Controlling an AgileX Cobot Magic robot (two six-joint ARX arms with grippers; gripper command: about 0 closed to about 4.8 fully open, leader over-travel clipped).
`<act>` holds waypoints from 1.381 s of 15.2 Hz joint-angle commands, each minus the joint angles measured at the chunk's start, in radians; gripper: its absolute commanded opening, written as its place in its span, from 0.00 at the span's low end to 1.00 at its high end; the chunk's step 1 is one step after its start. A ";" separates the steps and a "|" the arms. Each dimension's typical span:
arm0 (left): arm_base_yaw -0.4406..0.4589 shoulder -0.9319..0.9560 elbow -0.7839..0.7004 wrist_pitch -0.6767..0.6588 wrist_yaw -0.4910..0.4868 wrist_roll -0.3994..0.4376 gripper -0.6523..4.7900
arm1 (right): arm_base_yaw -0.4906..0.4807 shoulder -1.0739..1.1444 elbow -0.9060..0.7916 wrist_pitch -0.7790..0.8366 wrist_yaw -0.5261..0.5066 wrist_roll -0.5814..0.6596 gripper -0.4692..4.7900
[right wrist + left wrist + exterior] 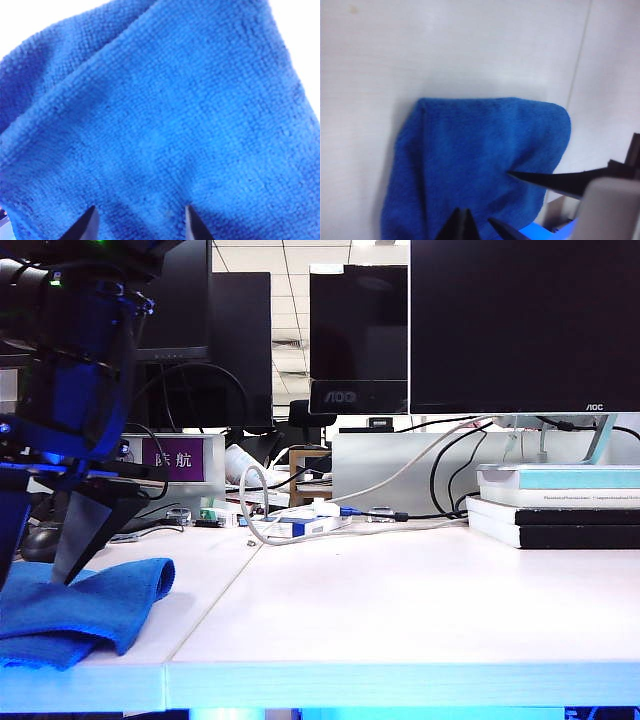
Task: Wipe the table from right to left using the rag.
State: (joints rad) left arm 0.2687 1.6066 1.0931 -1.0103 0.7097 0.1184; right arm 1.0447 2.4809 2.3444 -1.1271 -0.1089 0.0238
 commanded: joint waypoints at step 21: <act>-0.095 0.217 0.001 0.058 -0.042 -0.285 0.11 | 0.002 -0.051 0.006 0.001 0.002 -0.081 0.52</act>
State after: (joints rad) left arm 0.1757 1.8194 1.0924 -0.9573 0.6876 -0.1650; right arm 1.0447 2.4420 2.3463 -1.1336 -0.1062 -0.0521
